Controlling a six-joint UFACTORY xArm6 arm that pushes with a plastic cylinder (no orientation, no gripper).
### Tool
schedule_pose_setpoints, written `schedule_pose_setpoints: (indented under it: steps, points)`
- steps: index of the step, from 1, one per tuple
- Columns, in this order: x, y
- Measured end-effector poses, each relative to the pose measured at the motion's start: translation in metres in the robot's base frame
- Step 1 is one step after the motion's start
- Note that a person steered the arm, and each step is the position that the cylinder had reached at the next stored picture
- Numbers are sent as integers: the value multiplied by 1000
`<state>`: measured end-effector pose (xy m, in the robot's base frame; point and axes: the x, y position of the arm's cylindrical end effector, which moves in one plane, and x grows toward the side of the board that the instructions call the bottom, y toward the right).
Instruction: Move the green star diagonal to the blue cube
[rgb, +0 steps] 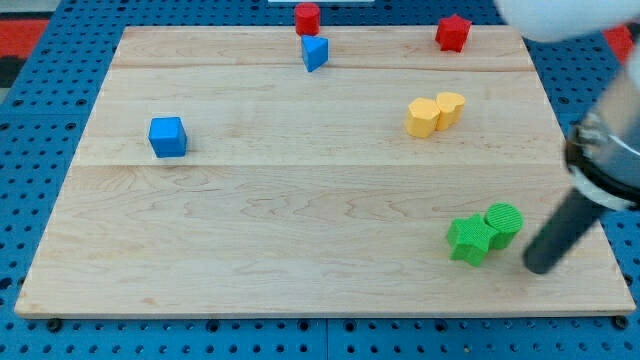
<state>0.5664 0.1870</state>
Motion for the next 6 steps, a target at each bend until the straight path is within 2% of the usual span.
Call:
schedule_pose_setpoints:
  steps: [3, 5, 6]
  points:
    - [-63, -128]
    - [-144, -218]
    - [-168, -273]
